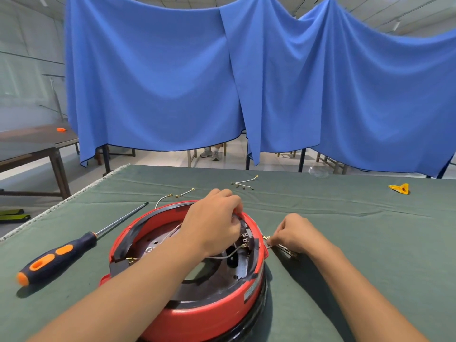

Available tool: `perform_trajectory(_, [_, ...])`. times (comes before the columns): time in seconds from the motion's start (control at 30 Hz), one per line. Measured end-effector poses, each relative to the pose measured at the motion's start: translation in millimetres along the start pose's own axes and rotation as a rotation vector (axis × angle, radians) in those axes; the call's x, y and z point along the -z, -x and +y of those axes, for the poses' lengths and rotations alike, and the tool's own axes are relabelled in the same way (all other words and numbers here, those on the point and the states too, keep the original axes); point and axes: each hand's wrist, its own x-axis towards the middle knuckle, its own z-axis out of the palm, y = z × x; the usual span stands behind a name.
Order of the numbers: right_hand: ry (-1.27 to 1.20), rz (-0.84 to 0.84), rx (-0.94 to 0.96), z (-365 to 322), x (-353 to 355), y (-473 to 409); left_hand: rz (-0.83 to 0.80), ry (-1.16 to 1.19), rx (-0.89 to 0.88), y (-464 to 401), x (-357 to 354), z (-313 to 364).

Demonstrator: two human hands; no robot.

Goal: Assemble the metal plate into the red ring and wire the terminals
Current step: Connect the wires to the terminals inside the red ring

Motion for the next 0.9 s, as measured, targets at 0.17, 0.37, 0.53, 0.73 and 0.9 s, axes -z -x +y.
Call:
perform_trajectory(0.17, [-0.554, -0.080, 0.021, 2.1, 9.6, 7.9, -0.007, 0.013, 0.009, 1.9, 0.7, 1.3])
perform_trajectory(0.37, [-0.972, 0.074, 0.112, -10.9, 23.7, 16.6, 0.042, 0.134, 0.112, 0.0, 0.3, 5.2])
perform_trajectory(0.53, [-0.901, 0.115, 0.133, -18.4, 21.0, 16.1, 0.035, 0.132, 0.161, -0.2, -0.2, 6.3])
perform_trajectory(0.73, [-0.848, 0.200, 0.123, -12.5, 19.8, 16.9, 0.021, 0.082, 0.141, 0.9, 1.7, 5.8])
perform_trajectory(0.9, [-0.987, 0.122, 0.077, -13.9, 24.6, 20.3, 0.004, 0.074, 0.143, 0.8, 2.6, 5.4])
